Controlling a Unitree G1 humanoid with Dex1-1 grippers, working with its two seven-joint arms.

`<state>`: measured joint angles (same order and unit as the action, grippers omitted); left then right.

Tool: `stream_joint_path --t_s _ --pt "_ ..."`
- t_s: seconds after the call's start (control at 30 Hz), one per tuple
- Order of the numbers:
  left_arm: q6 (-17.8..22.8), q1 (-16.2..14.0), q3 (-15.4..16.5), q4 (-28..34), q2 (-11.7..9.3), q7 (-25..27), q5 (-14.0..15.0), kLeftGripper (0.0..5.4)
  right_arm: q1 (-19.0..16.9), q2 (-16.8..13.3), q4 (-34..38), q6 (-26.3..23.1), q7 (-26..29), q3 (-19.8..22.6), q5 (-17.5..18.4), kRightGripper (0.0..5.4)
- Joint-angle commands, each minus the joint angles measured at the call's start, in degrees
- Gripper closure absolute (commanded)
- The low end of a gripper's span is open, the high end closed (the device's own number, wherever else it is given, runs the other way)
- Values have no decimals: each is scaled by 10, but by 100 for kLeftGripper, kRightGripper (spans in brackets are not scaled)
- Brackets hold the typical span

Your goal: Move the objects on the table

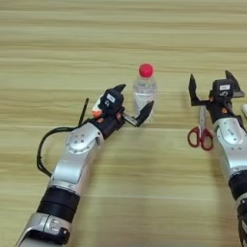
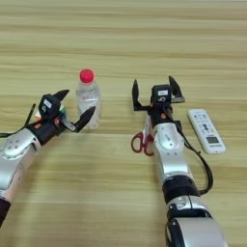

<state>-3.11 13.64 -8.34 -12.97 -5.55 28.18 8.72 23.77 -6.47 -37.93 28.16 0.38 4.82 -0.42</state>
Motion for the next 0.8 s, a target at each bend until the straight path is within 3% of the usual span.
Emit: stream_joint_path --t_s 0.03,0.8 --pt "-7 18 -7 -14 5 -3 -14 2 0 3 8 -7 -4 -1 -2 0" --pt "-47 92 1 -126 32 -15 -25 2 -4 4 16 -12 -4 -2 -3 0"
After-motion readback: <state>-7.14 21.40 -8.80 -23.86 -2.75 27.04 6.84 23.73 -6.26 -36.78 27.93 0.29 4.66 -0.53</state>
